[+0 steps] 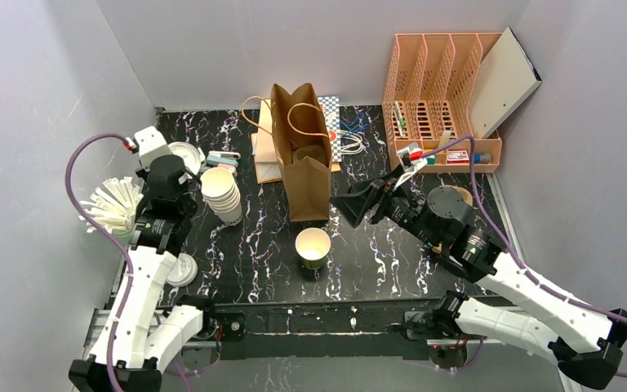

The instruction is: Pack the takeout coffee

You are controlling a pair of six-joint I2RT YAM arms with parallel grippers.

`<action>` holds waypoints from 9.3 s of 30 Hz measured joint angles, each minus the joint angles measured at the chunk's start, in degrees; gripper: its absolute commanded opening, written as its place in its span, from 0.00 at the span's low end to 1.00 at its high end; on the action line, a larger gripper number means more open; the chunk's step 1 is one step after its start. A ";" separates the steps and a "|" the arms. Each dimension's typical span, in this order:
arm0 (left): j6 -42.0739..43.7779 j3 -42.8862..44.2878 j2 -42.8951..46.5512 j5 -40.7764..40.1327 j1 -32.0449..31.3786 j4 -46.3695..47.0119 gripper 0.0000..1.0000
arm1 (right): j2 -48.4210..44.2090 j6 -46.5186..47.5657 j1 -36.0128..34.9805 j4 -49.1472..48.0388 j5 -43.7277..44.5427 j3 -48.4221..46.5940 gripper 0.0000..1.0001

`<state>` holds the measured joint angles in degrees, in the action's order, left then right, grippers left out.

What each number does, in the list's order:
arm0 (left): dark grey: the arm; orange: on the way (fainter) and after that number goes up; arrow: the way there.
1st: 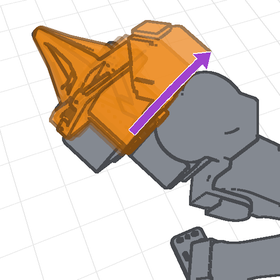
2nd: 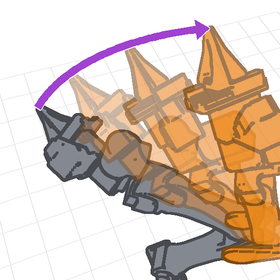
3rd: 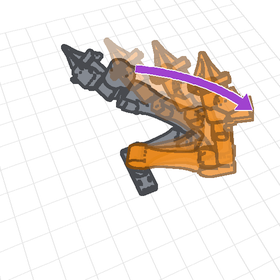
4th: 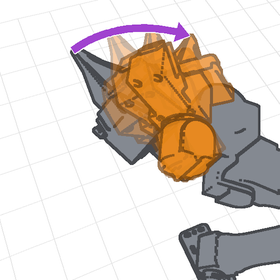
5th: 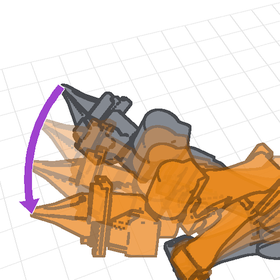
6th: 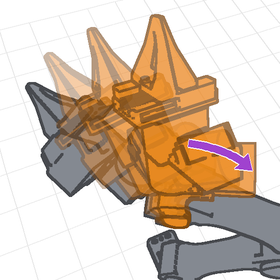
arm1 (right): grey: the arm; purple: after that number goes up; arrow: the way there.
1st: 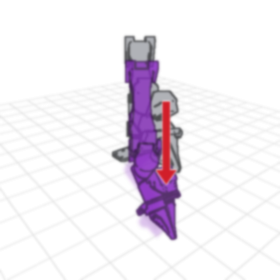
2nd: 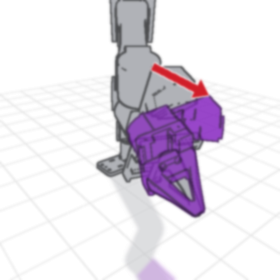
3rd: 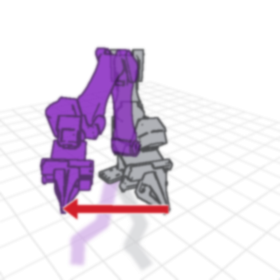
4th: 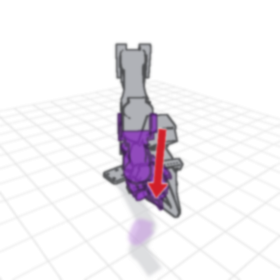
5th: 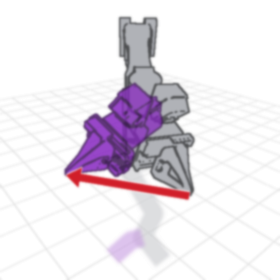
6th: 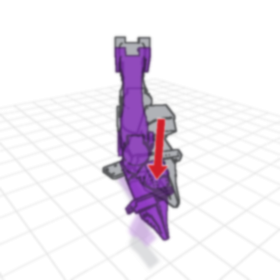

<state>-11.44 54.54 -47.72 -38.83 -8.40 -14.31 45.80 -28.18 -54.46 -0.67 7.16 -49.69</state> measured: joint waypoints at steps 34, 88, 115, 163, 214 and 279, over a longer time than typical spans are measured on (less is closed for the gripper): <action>-3.69 0.90 -29.07 -47.91 -65.96 -28.20 0.00 | -5.95 2.82 0.00 5.86 6.91 0.00 0.98; -55.58 2.93 -44.72 -44.00 -68.85 -57.31 0.46 | -1.05 1.51 0.00 4.98 6.62 -1.29 0.98; -29.53 -10.78 -17.75 10.49 -41.55 -21.40 0.35 | 26.36 -0.35 0.00 27.96 4.72 -6.25 0.54; -22.10 -11.02 -28.52 15.63 -38.53 -13.64 0.00 | 32.76 4.48 13.62 26.29 4.00 -9.01 0.52; -42.16 -1.27 0.33 50.86 -38.42 9.22 0.00 | 2.43 8.17 13.62 -2.19 -42.27 5.25 0.98; -53.75 -1.70 -2.40 60.70 -38.40 31.06 0.00 | 5.27 -18.14 13.64 -28.11 -39.23 6.19 0.98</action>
<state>-65.19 52.84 -50.13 21.87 -46.81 16.75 51.07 -46.33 -40.82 -28.77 -32.08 -43.51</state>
